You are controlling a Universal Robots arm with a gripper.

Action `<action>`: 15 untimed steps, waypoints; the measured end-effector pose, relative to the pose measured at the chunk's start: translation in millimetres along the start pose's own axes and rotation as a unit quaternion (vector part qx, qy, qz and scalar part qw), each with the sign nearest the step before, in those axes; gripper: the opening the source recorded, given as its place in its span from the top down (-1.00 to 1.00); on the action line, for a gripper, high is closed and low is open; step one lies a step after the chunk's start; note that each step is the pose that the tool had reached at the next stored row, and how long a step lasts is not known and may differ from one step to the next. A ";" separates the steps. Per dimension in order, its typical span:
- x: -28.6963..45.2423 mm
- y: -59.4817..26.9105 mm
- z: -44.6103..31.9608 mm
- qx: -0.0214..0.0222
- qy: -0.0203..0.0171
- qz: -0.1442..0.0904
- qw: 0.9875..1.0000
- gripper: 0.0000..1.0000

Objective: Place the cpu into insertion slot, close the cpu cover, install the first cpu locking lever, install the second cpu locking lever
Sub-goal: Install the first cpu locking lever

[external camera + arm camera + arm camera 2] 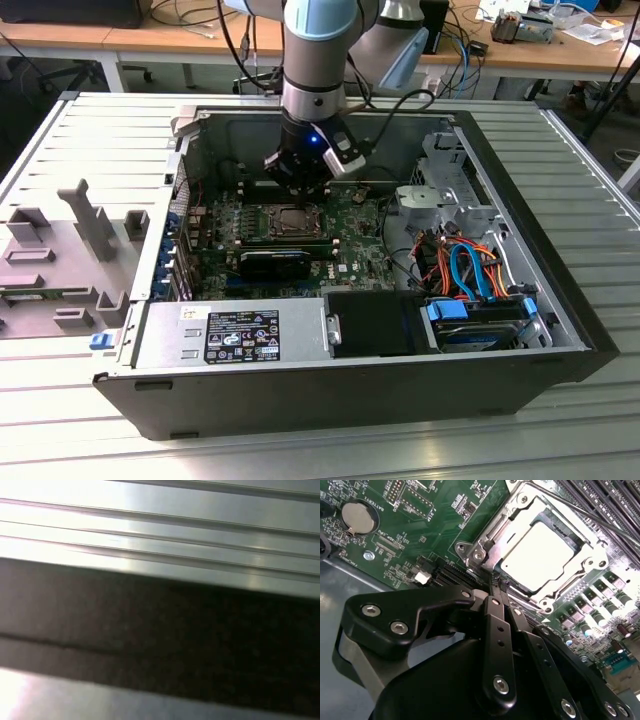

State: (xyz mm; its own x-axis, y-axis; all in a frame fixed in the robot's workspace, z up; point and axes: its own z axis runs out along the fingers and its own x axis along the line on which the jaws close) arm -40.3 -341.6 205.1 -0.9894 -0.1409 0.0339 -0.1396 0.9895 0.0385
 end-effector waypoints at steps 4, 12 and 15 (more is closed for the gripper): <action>-0.3 -3.6 -0.2 0.000 0.000 0.000 1.000 0.79; -4.5 -4.8 0.1 0.000 0.000 0.000 1.000 0.79; -7.1 -5.2 0.2 0.000 0.000 0.000 1.000 0.79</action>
State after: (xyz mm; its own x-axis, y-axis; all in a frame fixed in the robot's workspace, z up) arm -32.6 -345.7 204.4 -0.9894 -0.1409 0.0343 -0.1395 0.9895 0.0380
